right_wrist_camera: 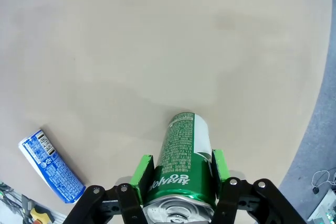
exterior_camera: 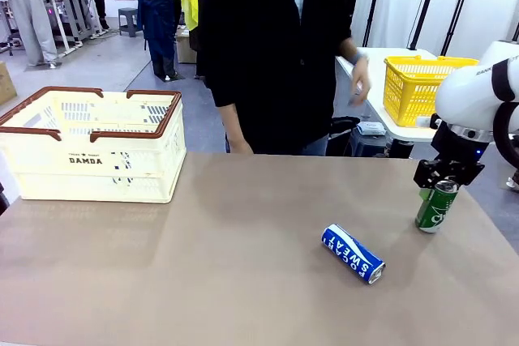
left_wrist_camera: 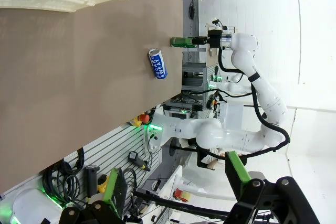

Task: Place the drinks into the Shopping basket.
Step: Pick up one drink and place it into the Shopping basket.

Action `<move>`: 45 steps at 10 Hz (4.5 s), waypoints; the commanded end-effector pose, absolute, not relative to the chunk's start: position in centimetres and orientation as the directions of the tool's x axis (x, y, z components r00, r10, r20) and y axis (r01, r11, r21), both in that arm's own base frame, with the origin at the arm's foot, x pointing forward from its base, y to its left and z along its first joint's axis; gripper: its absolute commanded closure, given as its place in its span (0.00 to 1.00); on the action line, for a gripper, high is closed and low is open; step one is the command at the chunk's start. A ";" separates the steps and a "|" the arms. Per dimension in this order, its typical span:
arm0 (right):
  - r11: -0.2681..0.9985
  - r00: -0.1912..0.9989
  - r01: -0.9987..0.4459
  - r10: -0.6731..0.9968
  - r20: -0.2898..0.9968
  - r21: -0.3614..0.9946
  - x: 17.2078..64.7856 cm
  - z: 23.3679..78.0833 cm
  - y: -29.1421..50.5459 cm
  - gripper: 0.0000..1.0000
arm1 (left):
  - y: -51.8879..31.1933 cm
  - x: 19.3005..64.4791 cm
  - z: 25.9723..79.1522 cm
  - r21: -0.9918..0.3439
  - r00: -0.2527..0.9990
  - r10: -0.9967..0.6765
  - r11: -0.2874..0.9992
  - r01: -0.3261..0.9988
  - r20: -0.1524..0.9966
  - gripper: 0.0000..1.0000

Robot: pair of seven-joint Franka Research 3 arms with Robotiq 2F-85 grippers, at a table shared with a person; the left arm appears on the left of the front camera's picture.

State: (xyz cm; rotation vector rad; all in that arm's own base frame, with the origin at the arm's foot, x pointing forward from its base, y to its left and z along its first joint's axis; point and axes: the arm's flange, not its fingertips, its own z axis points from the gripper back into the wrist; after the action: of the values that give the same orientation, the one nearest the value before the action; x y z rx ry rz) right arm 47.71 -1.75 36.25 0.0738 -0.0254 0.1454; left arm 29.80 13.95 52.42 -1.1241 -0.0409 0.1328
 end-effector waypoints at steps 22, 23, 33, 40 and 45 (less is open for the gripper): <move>0.577 0.583 -0.813 0.808 0.088 0.081 38.9 38.9 48.0 1.00 | 13.8 29.6 52.7 -0.908 0.991 0.128 0.409 -0.089 -0.039 0.00; 0.573 0.577 -0.817 0.814 0.071 0.071 38.8 38.2 48.3 1.00 | 13.8 29.6 52.7 -0.908 0.991 0.128 0.409 -0.089 -0.039 0.00; 0.654 0.663 -0.749 0.740 0.117 0.107 40.7 47.9 43.4 0.00 | 13.8 29.6 52.7 -0.908 0.991 0.128 0.409 -0.089 -0.039 0.00; 0.821 0.990 -0.005 -0.077 0.119 0.571 40.8 62.6 -2.3 0.00 | 13.8 29.6 52.7 -0.908 0.991 0.128 0.409 -0.089 -0.039 0.00; 0.170 0.932 0.191 -0.339 -0.125 0.967 34.6 51.2 -29.9 0.00 | 13.8 29.6 52.7 -0.908 0.991 0.128 0.409 -0.089 -0.039 0.00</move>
State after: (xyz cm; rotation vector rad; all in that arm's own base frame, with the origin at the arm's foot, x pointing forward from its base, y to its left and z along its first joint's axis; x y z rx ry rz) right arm 32.11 -28.02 52.51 1.1559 -0.1437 -0.4054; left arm 29.77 13.99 52.41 -1.1231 -0.0409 0.1353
